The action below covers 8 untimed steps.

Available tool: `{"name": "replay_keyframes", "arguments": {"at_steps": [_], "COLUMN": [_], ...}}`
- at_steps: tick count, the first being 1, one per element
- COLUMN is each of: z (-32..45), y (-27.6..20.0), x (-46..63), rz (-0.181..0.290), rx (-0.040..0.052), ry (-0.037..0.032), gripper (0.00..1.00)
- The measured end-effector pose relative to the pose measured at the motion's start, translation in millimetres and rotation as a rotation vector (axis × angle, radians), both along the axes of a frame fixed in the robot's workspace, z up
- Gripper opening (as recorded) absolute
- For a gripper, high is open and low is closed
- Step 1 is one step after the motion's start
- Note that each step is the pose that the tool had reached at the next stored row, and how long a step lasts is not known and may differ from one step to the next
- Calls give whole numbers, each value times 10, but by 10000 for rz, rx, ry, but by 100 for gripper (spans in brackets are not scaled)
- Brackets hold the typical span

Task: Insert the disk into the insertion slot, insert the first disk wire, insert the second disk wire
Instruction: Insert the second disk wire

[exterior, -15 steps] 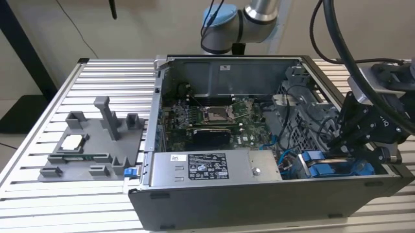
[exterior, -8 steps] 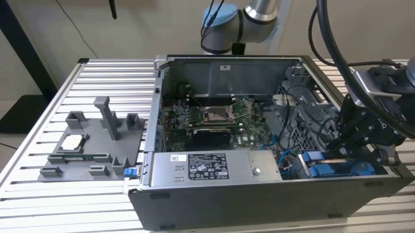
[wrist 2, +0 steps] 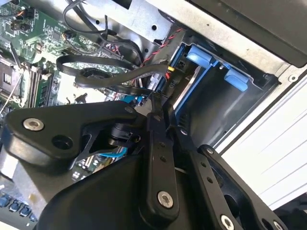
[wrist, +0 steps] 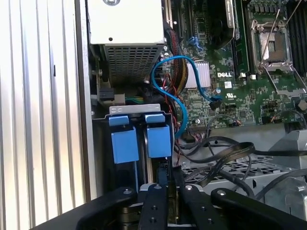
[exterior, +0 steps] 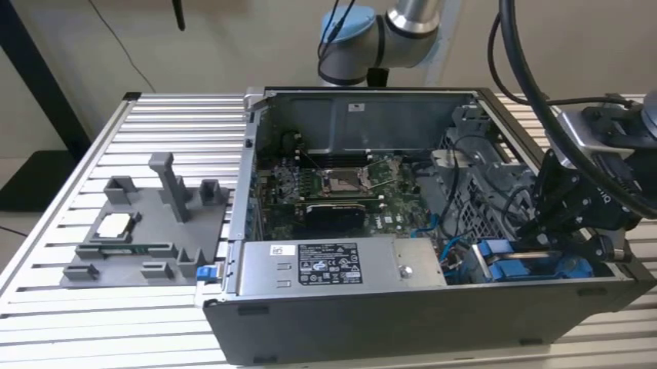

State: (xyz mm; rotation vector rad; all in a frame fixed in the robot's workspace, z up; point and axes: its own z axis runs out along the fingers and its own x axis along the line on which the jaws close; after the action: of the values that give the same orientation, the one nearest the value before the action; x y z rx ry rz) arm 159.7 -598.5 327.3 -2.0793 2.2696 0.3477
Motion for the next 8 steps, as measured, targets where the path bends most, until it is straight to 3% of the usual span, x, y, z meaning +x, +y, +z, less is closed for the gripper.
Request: {"name": "replay_keyframes", "arguments": {"at_steps": [2, 3, 8], "z": [-3, -3, 0], "y": [-1, -1, -2], "x": [0, 0, 0], "rz": [0, 0, 1], "rx": [1, 0, -5], "ry": [1, 1, 0], "gripper": [17, 23, 23]}}
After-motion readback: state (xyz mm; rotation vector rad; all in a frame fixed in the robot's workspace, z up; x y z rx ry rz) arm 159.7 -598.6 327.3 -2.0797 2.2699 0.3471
